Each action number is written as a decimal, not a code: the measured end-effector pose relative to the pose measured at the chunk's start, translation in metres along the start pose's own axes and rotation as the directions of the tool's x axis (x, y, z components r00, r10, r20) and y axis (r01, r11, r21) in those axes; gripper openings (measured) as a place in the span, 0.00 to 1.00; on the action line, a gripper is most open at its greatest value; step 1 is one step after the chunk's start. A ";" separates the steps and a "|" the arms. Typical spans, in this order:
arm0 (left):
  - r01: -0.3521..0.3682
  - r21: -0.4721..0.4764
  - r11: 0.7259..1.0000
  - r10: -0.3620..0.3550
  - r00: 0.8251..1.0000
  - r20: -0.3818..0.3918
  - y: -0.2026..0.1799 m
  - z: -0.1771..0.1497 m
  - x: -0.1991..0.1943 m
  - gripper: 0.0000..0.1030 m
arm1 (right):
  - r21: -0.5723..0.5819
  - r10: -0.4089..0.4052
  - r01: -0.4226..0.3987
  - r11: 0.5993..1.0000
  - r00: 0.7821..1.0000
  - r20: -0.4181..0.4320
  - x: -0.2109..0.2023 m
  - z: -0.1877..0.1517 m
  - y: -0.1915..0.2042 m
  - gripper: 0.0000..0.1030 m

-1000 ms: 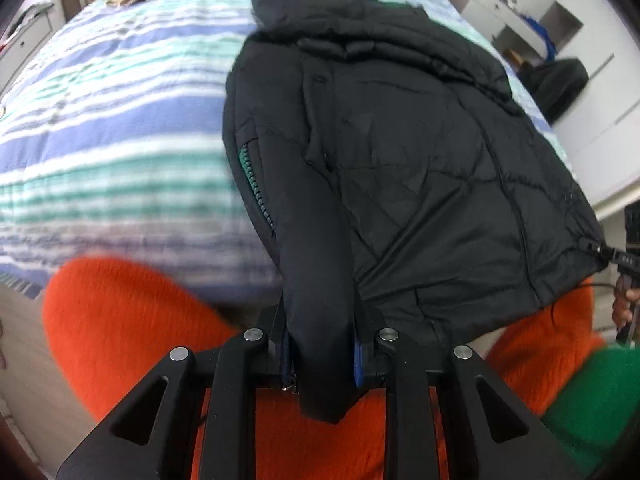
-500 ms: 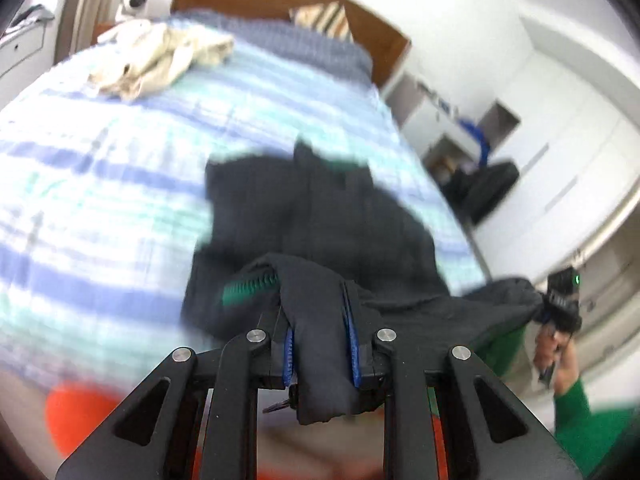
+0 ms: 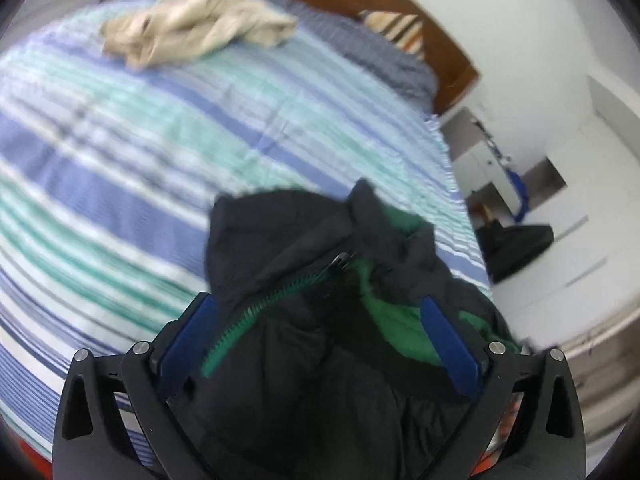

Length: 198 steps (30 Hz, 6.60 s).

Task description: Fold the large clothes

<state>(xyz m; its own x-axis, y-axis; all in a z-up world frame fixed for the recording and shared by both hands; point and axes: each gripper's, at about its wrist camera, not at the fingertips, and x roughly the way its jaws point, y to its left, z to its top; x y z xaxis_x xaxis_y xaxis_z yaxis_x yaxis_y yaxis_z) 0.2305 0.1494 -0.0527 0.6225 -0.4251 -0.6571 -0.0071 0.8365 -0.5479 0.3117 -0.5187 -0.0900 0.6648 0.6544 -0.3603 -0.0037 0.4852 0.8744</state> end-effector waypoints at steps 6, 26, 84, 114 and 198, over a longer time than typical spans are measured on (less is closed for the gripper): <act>-0.073 0.226 0.971 0.102 0.987 -0.121 -0.003 -0.002 0.024 0.99 | -0.333 -0.282 0.263 0.906 0.959 -0.008 -0.010 0.010 0.035 1.00; -0.335 0.272 0.902 0.274 0.931 0.240 -0.064 0.060 0.024 0.15 | -0.591 -0.516 0.608 0.530 0.785 0.345 0.036 0.051 0.154 0.17; -0.494 0.341 0.800 0.468 0.869 0.162 -0.054 0.034 0.117 0.94 | -0.324 -0.369 0.405 0.855 0.914 0.167 0.059 0.098 -0.020 0.35; -0.249 0.379 0.891 0.259 0.965 0.026 -0.107 -0.013 0.268 0.99 | -0.370 -0.230 0.282 0.885 0.957 0.177 0.122 0.061 -0.049 0.42; -0.162 0.673 0.722 0.275 0.959 -0.064 -0.125 -0.146 0.156 0.98 | -0.365 -0.233 0.288 0.886 0.954 0.186 0.121 0.062 -0.054 0.42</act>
<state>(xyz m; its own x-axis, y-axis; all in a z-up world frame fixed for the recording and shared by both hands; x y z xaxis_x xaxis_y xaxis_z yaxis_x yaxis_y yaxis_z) 0.2144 -0.0724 -0.1621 0.5449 -0.1999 -0.8143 0.4204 0.9054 0.0590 0.4386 -0.5018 -0.1601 0.7744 0.4034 -0.4874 -0.0846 0.8295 0.5521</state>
